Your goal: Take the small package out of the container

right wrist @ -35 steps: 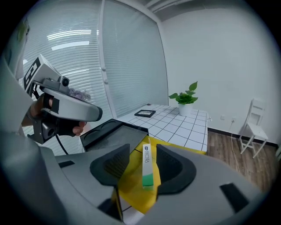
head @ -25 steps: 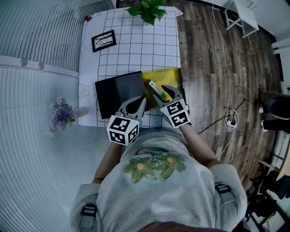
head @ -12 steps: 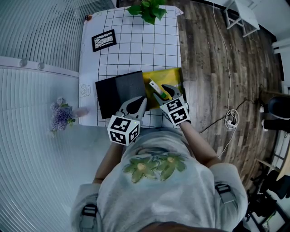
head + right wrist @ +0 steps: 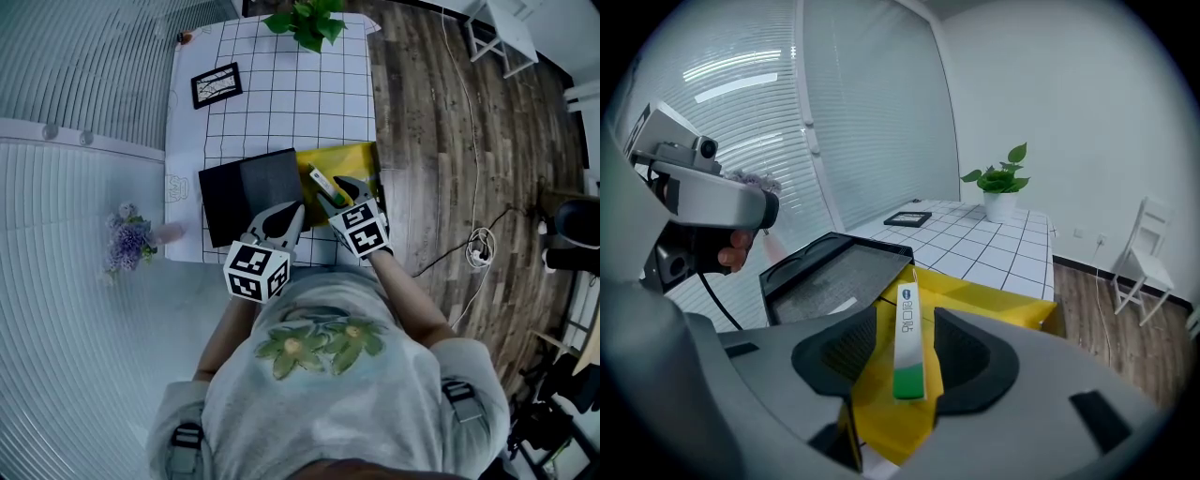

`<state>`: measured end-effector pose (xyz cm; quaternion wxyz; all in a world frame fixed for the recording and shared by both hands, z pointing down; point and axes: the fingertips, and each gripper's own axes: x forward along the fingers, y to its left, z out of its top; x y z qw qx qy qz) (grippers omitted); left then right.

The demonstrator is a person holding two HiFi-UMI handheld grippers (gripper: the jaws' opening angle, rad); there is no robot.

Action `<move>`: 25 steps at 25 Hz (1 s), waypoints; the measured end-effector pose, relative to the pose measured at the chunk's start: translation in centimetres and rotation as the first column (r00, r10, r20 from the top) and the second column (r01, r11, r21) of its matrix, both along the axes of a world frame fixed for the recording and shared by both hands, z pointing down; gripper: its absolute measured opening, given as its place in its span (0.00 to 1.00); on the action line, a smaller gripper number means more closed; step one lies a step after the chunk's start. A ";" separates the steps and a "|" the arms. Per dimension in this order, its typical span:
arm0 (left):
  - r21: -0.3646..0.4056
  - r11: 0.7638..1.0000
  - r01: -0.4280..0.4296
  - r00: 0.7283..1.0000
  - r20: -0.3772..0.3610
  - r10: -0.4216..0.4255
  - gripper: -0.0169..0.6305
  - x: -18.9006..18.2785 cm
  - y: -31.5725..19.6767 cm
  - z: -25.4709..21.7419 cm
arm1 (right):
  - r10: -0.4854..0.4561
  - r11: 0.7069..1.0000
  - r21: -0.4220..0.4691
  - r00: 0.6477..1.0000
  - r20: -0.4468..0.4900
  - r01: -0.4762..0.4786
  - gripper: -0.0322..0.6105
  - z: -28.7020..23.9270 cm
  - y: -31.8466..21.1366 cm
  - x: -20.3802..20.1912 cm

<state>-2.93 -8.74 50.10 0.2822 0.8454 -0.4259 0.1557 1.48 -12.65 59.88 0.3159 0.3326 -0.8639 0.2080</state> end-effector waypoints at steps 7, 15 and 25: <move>-0.003 1.000 -0.004 1.000 -0.001 0.004 0.04 0.1 0.1 0.1 | 0.009 1.000 -0.006 1.000 -0.011 -0.009 0.31 0.6 -0.2 0.0; -0.004 1.000 -0.004 1.000 -0.003 0.004 0.04 0.0 0.1 0.2 | 0.007 1.000 -0.016 0.999 -0.035 -0.007 0.31 1.3 -0.3 -0.1; -0.005 1.000 0.000 1.000 -0.008 0.000 0.04 -0.1 -0.1 0.3 | 0.011 0.999 -0.037 0.998 -0.067 -0.013 0.31 2.3 -0.4 0.1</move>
